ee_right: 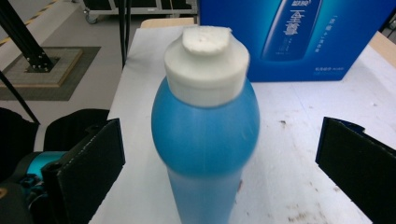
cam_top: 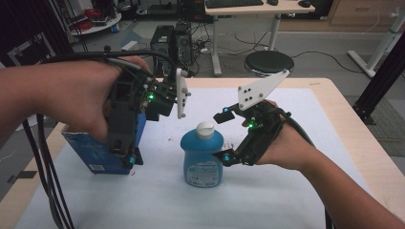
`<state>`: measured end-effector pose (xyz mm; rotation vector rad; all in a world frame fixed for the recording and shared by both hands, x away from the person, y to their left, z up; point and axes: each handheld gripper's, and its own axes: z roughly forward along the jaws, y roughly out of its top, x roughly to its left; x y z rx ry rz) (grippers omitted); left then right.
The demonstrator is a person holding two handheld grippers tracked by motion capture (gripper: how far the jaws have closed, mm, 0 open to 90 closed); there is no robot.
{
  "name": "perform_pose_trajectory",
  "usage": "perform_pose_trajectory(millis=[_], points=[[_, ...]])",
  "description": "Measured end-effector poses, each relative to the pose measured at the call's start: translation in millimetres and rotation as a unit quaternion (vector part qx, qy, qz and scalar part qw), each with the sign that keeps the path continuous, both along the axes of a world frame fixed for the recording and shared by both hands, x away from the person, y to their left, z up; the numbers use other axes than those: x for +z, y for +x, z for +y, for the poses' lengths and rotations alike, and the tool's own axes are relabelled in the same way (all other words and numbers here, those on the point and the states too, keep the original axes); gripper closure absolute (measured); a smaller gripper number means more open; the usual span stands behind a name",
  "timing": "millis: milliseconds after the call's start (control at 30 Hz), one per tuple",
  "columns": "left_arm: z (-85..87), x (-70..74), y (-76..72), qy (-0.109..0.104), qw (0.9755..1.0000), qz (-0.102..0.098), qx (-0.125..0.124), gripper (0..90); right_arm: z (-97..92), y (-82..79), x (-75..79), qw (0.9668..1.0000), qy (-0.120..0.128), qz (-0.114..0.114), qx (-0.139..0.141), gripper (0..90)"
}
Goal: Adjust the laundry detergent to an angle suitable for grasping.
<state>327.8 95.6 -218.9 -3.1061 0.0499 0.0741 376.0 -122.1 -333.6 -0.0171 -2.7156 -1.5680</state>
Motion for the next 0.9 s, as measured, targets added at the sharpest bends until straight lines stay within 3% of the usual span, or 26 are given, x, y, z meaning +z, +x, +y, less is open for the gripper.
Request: perform_pose_trajectory(millis=[233,367,600,700,733,767,833,900], points=[[-0.2,-0.2,4.2,-0.001,1.0000,0.001,0.003,1.7,-12.0,1.7,10.0,0.9995,-0.032,-0.004,-0.002,0.3],[-0.8,1.3,9.1,-0.002,1.0000,0.000,0.007,1.7,-21.3,3.2,22.3,0.9969,-0.079,-0.004,0.004,0.4],[-1.9,5.5,21.2,0.000,0.9999,0.000,0.014,1.7,-34.3,6.5,40.4,0.9869,-0.160,-0.016,-0.002,0.4],[-3.1,4.6,26.4,-0.001,0.9998,0.002,0.017,1.7,-36.2,7.6,42.9,0.9847,-0.174,-0.013,-0.004,0.4],[-3.8,4.2,28.2,0.000,0.9999,0.002,0.017,1.7,-42.6,11.8,50.1,0.9795,-0.201,-0.007,-0.013,0.5],[-4.4,3.6,29.9,0.000,0.9998,0.003,0.018,1.7,-44.9,12.9,52.6,0.9774,-0.211,-0.007,-0.016,0.5],[-5.6,3.0,33.4,0.001,0.9998,0.003,0.019,1.7,-49.4,15.0,57.1,0.9740,-0.226,-0.006,-0.020,0.5],[-6.2,3.2,36.8,0.000,0.9998,0.003,0.020,1.7,-51.5,16.0,58.5,0.9729,-0.230,-0.005,-0.022,0.5]])
